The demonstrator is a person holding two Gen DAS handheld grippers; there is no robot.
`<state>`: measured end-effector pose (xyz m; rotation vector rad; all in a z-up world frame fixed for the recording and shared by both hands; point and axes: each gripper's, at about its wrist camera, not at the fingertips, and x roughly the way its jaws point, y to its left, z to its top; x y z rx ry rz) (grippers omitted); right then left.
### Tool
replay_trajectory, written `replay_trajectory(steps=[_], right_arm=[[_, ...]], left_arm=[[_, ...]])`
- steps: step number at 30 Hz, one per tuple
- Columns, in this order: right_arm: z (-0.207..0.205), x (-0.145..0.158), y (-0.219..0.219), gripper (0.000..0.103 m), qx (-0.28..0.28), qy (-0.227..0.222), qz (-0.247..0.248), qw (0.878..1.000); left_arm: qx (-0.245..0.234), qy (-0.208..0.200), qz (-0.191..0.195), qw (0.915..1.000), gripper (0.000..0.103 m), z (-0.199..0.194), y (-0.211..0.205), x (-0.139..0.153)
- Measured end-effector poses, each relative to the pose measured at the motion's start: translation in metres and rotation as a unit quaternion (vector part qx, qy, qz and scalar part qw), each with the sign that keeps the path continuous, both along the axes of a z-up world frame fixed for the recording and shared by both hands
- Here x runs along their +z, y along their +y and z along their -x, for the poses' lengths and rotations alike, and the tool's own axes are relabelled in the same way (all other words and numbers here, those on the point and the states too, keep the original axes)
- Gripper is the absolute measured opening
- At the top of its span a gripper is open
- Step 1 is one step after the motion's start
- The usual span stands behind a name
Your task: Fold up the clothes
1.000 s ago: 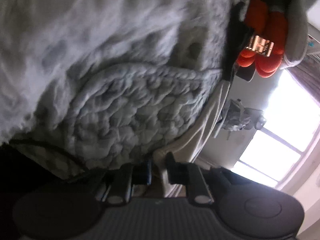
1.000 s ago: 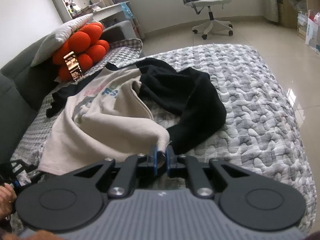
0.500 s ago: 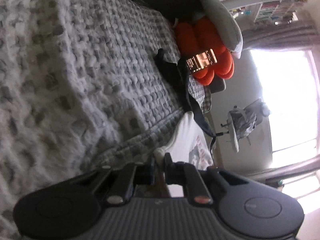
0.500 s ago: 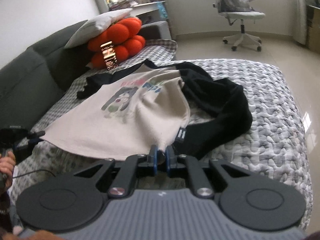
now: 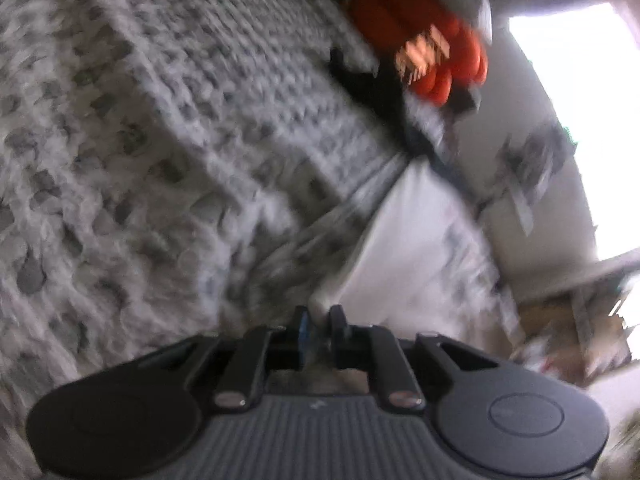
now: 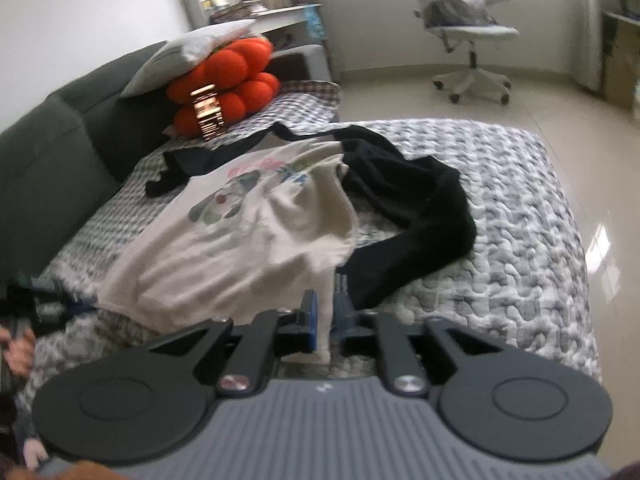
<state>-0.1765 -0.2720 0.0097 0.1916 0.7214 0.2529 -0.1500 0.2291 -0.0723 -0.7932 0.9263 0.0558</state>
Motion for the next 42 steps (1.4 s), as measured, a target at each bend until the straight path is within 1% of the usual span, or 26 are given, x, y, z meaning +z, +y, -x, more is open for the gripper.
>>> replay_trajectory(steps=[1, 2, 3, 4, 5, 6, 9, 11, 14, 15, 17, 20, 24, 28, 36, 39, 42], right_arm=[[-0.003, -0.002, -0.002, 0.017, -0.005, 0.003, -0.002, 1.000], [-0.005, -0.003, -0.004, 0.018, -0.008, 0.006, -0.004, 1.000], [-0.008, -0.005, -0.006, 0.026, -0.012, 0.010, -0.006, 1.000], [-0.012, -0.006, -0.007, 0.040, -0.015, 0.011, -0.006, 1.000], [-0.014, -0.006, -0.008, 0.046, -0.018, 0.008, -0.003, 1.000], [-0.016, -0.006, -0.010, 0.049, -0.021, 0.003, 0.001, 1.000], [-0.028, -0.006, -0.013, 0.049, -0.025, 0.001, 0.009, 1.000], [-0.037, -0.007, -0.017, 0.049, -0.029, 0.001, 0.011, 1.000], [-0.052, -0.007, -0.024, 0.049, -0.035, 0.004, 0.011, 0.999], [-0.058, -0.008, -0.025, 0.049, -0.037, 0.005, 0.012, 0.999], [-0.068, -0.008, -0.029, 0.049, -0.041, 0.009, 0.007, 0.999], [-0.085, -0.008, -0.035, 0.049, -0.047, 0.014, -0.003, 0.999], [-0.110, -0.009, -0.041, 0.049, -0.053, 0.020, -0.003, 0.998], [-0.132, -0.011, -0.045, 0.049, -0.057, 0.025, -0.001, 0.998], [-0.181, -0.021, -0.047, 0.049, -0.050, 0.038, 0.009, 0.998], [-0.200, -0.025, -0.047, 0.049, -0.046, 0.042, 0.016, 0.998], [-0.220, -0.026, -0.046, 0.049, -0.042, 0.035, 0.028, 0.998]], left_arm=[[-0.003, 0.013, -0.016, 0.9998, 0.023, -0.002, -0.002, -0.003], [-0.008, 0.015, -0.021, 0.9996, 0.040, -0.003, -0.002, -0.003], [-0.014, 0.015, -0.026, 0.9995, 0.049, -0.004, -0.003, -0.004], [-0.013, 0.011, -0.026, 0.9995, 0.050, -0.005, -0.002, -0.003], [-0.010, 0.009, -0.026, 0.9996, 0.051, -0.006, -0.001, -0.001], [-0.006, 0.007, -0.029, 0.9995, 0.053, -0.008, 0.000, 0.001], [0.004, -0.008, -0.051, 0.9987, 0.060, -0.014, 0.001, 0.012], [0.005, -0.020, -0.070, 0.9973, 0.062, -0.021, 0.000, 0.022], [-0.004, -0.032, -0.092, 0.9953, 0.066, -0.041, -0.007, 0.033], [-0.009, -0.033, -0.096, 0.9948, 0.070, -0.049, -0.009, 0.035], [-0.020, -0.037, -0.104, 0.9937, 0.074, -0.064, -0.013, 0.040], [-0.027, -0.036, -0.120, 0.9917, 0.075, -0.089, -0.021, 0.045], [-0.044, -0.039, -0.136, 0.9889, 0.077, -0.120, -0.031, 0.051], [-0.065, -0.045, -0.158, 0.9843, 0.078, -0.152, -0.043, 0.056], [-0.111, -0.042, -0.190, 0.9746, 0.078, -0.212, -0.069, 0.056], [-0.128, -0.045, -0.207, 0.9688, 0.078, -0.232, -0.081, 0.056], [-0.143, -0.055, -0.247, 0.9569, 0.078, -0.255, -0.096, 0.057]])
